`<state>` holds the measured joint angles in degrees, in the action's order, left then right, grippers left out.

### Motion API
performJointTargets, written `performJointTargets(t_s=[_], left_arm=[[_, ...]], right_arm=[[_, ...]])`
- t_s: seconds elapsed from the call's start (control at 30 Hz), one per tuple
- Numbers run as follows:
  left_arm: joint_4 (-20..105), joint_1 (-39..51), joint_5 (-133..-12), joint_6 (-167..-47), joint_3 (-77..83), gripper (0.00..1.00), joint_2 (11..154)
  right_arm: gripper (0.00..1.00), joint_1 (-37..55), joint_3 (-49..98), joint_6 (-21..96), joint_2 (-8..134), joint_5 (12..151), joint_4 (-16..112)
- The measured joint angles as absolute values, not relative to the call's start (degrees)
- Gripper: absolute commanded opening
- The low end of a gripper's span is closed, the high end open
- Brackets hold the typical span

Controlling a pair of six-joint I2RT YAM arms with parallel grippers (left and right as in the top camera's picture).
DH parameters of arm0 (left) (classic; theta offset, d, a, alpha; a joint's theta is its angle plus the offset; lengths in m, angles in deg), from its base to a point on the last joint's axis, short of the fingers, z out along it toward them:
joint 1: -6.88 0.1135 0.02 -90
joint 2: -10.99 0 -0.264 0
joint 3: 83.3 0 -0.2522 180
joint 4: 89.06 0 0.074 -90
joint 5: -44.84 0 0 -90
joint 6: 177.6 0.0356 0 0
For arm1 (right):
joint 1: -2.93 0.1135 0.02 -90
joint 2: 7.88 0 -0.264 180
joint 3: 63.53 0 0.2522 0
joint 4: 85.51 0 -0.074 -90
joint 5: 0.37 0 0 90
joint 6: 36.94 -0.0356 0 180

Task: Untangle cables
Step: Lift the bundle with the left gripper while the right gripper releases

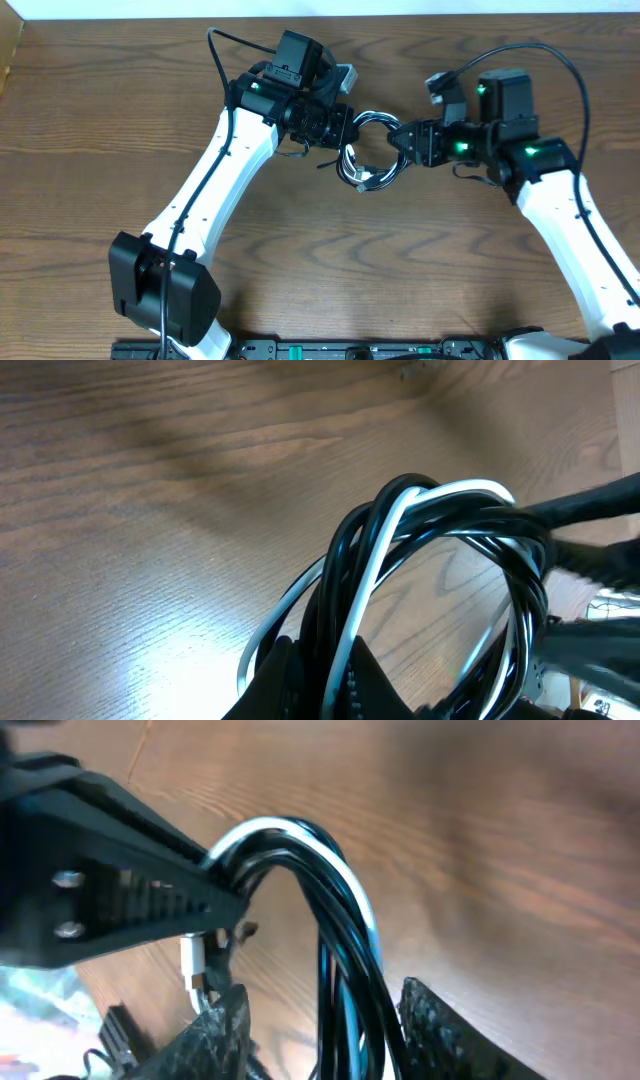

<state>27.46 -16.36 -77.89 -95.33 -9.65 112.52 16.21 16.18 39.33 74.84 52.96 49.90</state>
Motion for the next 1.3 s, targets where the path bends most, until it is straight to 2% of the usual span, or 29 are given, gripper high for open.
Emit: performJointTargets(t_s=[0.03, 0.07, 0.17, 0.23, 0.37, 0.43, 0.5, 0.53, 0.6, 0.83, 1.0, 1.13, 1.3], left_arm=[[27.5, -16.4, -77.9, -95.3, -9.7, 0.07, 112.5], [27.5, -16.4, -77.9, -95.3, -9.7, 0.07, 112.5], [27.5, -16.4, -78.3, -95.4, -9.7, 0.08, 112.5], [27.5, -16.4, -79.3, -95.5, -9.7, 0.08, 112.5], [27.6, -16.4, -83.7, -96.0, -9.7, 0.07, 112.5], [27.7, -16.4, -86.2, -96.7, -9.7, 0.07, 112.5], [27.7, -16.4, -88.6, -97.6, -9.7, 0.07, 112.5], [27.7, -16.4, -89.6, -98.0, -9.7, 0.07, 112.5], [27.7, -16.4, -91.2, -98.3, -9.7, 0.07, 112.5], [28.1, -13.0, -95.4, -98.8, -9.7, 0.07, 112.5], [29.4, -6.3, -106.5, -98.7, -9.7, 0.08, 112.6], [30.1, -3.2, -115.7, -98.5, -9.7, 0.07, 112.6], [30.3, -1.9, -125.1, -98.5, -9.7, 0.07, 112.6]], right_arm=[[0.40, 16.5, 16.2, 38.8, 75.7, 53.3, 49.5], [0.32, 16.6, 16.2, 38.5, 76.1, 53.6, 49.3], [0.25, 16.8, 16.2, 34.7, 78.8, 57.1, 48.1], [0.22, 16.8, 16.2, 32.1, 80.1, 59.7, 46.8], [0.22, 16.9, 16.2, 25.9, 83.0, 67.6, 45.1], [0.25, 16.8, 16.2, 23.5, 84.2, 70.4, 45.2], [0.34, 16.8, 16.2, 21.3, 84.9, 72.3, 46.3], [0.44, 16.8, 16.2, 20.8, 85.0, 72.4, 46.8], [0.49, 16.8, 16.2, 19.5, 84.9, 71.7, 48.9], [0.53, 14.9, 16.2, 21.6, 81.9, 64.2, 49.1], [0.55, 9.8, 16.3, 30.7, 80.1, 53.7, 52.7], [0.60, 6.8, 16.3, 36.3, 80.1, 43.0, 58.4], [0.58, 6.2, 16.4, 39.2, 80.1, 34.0, 63.5]])
